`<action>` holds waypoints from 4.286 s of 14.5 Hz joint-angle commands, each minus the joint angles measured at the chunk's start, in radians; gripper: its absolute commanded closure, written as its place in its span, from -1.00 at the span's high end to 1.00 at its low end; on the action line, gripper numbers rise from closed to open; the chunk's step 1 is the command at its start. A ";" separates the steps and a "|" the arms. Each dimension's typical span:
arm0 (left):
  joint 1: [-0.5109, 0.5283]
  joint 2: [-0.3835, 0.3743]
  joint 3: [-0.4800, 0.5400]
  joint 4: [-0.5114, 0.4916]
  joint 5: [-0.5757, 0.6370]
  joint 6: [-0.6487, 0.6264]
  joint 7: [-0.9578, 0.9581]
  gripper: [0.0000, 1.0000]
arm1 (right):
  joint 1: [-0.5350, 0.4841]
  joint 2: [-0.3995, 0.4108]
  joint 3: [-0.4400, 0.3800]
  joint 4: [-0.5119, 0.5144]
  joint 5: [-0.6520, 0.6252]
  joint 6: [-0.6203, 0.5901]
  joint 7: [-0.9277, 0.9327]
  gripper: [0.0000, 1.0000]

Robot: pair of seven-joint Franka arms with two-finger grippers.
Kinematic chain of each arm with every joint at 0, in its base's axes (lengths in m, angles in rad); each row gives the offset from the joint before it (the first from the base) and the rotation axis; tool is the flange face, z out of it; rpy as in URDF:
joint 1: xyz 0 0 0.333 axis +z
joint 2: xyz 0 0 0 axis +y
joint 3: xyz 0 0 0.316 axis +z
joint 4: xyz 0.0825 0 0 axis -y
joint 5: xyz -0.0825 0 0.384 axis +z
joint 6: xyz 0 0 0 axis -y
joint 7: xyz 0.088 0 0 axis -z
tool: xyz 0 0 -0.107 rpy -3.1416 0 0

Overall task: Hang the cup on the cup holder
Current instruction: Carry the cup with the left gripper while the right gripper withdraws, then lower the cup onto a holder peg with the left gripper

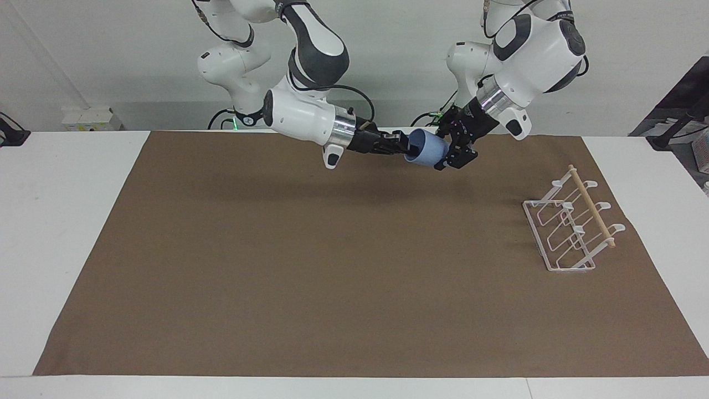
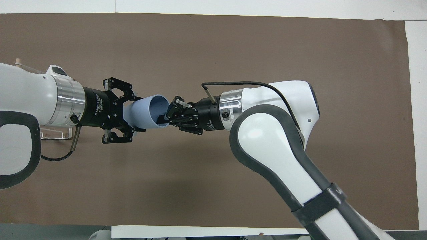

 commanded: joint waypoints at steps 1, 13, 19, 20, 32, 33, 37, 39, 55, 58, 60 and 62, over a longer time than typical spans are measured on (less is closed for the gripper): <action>-0.013 -0.015 0.008 -0.016 0.101 0.003 -0.071 -0.25 | -0.066 -0.065 0.004 -0.009 -0.168 -0.034 0.013 0.98; 0.034 -0.015 0.013 -0.018 1.048 -0.109 -0.110 -0.25 | -0.299 -0.144 -0.001 0.049 -0.889 -0.159 0.007 0.98; 0.088 0.148 0.013 -0.016 1.578 -0.102 -0.171 -0.25 | -0.471 -0.146 -0.011 0.266 -1.313 -0.606 -0.039 0.98; 0.097 0.175 0.013 -0.018 1.653 -0.108 -0.180 -0.25 | -0.488 -0.146 -0.011 0.315 -1.359 -0.687 -0.062 0.98; 0.102 0.375 0.011 0.027 1.904 -0.129 -0.241 -0.25 | -0.657 -0.152 0.128 0.323 -1.398 -0.775 -0.195 0.98; 0.102 0.375 0.010 0.024 1.902 -0.129 -0.245 -0.25 | -0.657 -0.154 0.128 0.320 -1.393 -0.777 -0.197 0.98; 0.105 0.380 0.007 0.024 1.899 -0.114 -0.265 -0.25 | -0.660 -0.154 0.128 0.320 -1.392 -0.777 -0.199 0.98; 0.109 0.404 0.005 0.022 1.893 -0.103 -0.275 -0.25 | -0.658 -0.154 0.128 0.319 -1.392 -0.777 -0.199 0.98; 0.102 0.386 0.005 0.031 1.712 -0.060 -0.149 1.00 | -0.660 -0.154 0.128 0.319 -1.392 -0.777 -0.197 0.98; 0.106 0.372 0.004 0.097 1.587 -0.060 -0.014 1.00 | -0.658 -0.154 0.128 0.320 -1.392 -0.777 -0.197 0.98; 0.109 0.370 0.005 0.186 1.438 -0.066 0.106 1.00 | -0.660 -0.154 0.128 0.319 -1.392 -0.777 -0.197 0.98; 0.111 0.372 0.007 0.278 1.344 -0.100 0.204 1.00 | -0.660 -0.154 0.128 0.319 -1.392 -0.777 -0.197 0.98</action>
